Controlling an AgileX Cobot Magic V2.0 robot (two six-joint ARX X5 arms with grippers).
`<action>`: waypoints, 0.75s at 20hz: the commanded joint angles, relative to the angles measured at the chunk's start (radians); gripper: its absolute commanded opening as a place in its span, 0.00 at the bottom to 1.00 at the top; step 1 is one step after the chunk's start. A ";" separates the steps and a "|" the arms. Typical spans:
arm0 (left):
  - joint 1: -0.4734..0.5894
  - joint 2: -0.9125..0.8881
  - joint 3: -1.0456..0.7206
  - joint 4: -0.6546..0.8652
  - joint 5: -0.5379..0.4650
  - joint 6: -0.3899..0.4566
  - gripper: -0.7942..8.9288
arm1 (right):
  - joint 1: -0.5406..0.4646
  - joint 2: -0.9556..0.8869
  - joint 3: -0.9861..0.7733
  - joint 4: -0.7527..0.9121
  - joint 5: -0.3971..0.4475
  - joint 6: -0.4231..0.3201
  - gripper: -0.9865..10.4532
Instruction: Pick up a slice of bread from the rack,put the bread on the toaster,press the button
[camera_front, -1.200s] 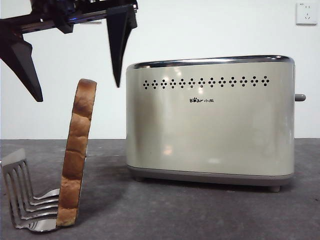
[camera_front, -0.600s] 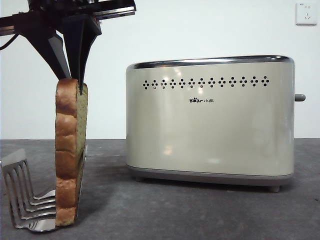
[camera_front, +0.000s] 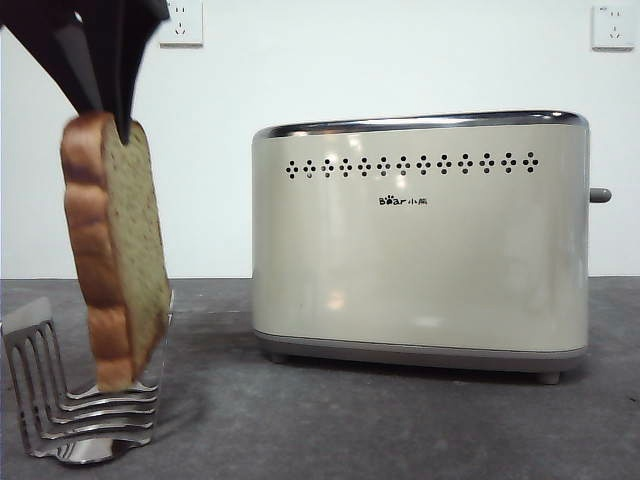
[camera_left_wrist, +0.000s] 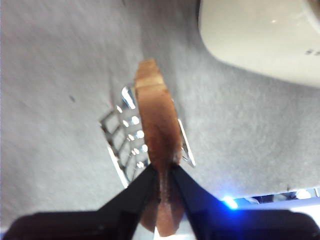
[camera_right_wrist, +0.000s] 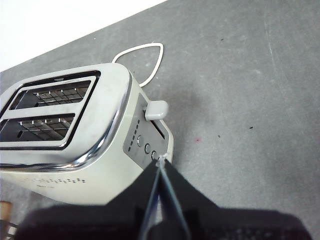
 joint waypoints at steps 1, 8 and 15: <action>0.000 -0.055 -0.002 0.034 -0.023 0.069 0.07 | 0.002 -0.002 0.003 0.005 -0.002 -0.011 0.09; -0.014 -0.180 0.175 -0.089 0.031 0.467 0.07 | 0.002 -0.002 0.003 0.001 0.002 -0.011 0.09; -0.150 -0.166 0.470 -0.089 0.108 1.177 0.07 | 0.001 -0.002 0.003 0.002 0.016 -0.011 0.09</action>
